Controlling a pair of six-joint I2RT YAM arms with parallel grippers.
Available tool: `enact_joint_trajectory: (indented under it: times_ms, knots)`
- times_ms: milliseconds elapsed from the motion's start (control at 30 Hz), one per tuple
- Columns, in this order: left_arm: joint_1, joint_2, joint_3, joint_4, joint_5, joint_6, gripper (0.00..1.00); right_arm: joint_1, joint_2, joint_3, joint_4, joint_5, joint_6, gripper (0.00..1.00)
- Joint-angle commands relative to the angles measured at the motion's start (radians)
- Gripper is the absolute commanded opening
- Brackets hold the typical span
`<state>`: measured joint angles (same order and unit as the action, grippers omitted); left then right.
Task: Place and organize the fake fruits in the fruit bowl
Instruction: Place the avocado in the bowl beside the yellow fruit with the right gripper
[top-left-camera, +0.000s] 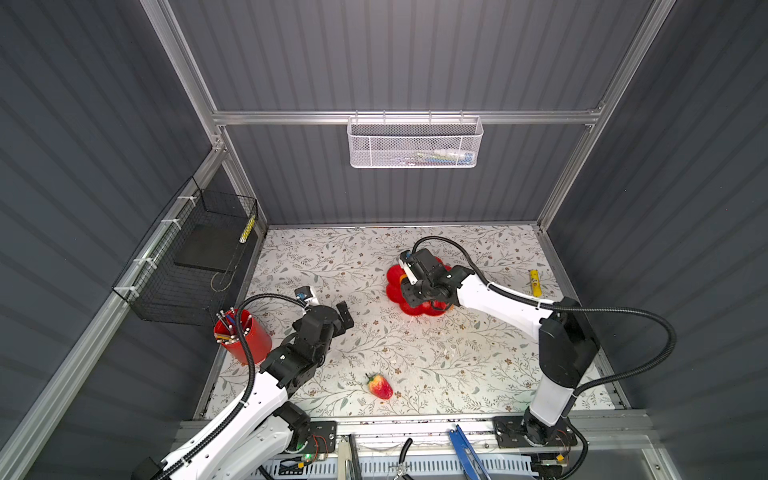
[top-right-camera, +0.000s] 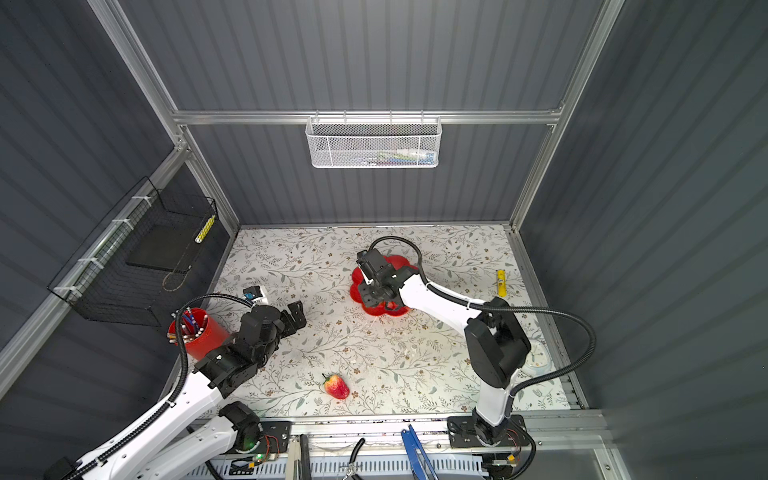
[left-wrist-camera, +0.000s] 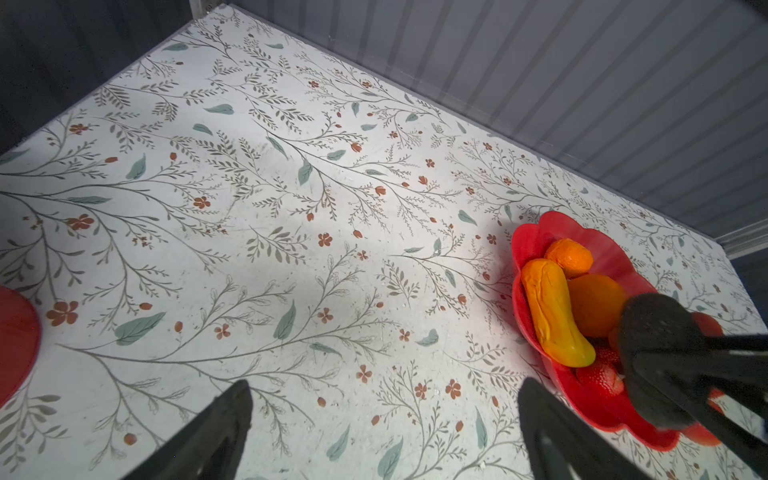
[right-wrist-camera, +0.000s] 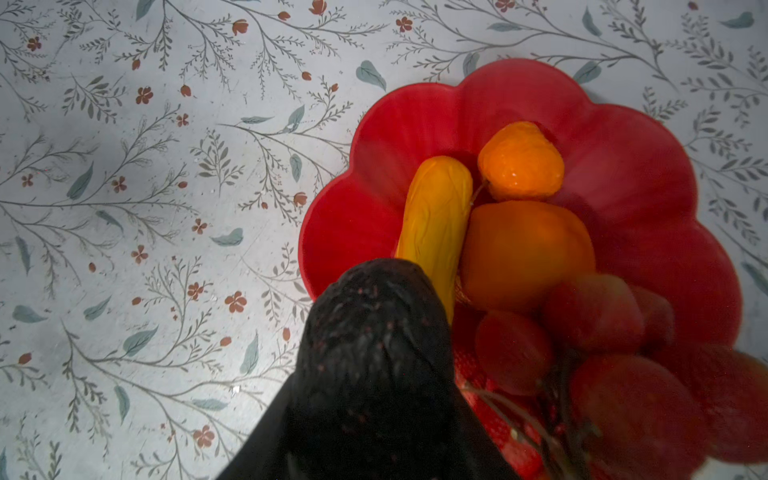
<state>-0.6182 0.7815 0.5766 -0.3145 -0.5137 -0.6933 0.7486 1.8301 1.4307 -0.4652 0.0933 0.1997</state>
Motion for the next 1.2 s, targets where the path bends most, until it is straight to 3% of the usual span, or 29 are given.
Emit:
enact_joint_trajectory:
  times_ms: [0,433,600,867,1100,1167]
  knots:
    - [0.003,-0.005,0.005,0.001,0.07,-0.007,1.0,-0.018,0.053,0.069,-0.01,-0.024,-0.025,0.29]
    - [0.003,-0.022,0.012,-0.11,0.264,-0.007,0.98,-0.018,0.224,0.168,-0.021,-0.062,-0.021,0.37]
    - [0.003,-0.007,0.031,-0.133,0.32,0.001,0.97,-0.018,0.232,0.18,-0.024,-0.05,-0.019,0.55]
    - [0.003,0.055,0.055,-0.169,0.464,0.018,0.93,-0.025,0.071,0.159,0.029,-0.031,-0.018,0.82]
    - [-0.002,0.062,0.02,-0.188,0.6,-0.016,0.91,-0.037,-0.14,0.049,0.196,0.009,0.01,0.99]
    - [-0.017,0.055,-0.005,-0.184,0.628,-0.042,0.9,-0.047,-0.2,-0.003,0.249,0.021,0.02,0.99]
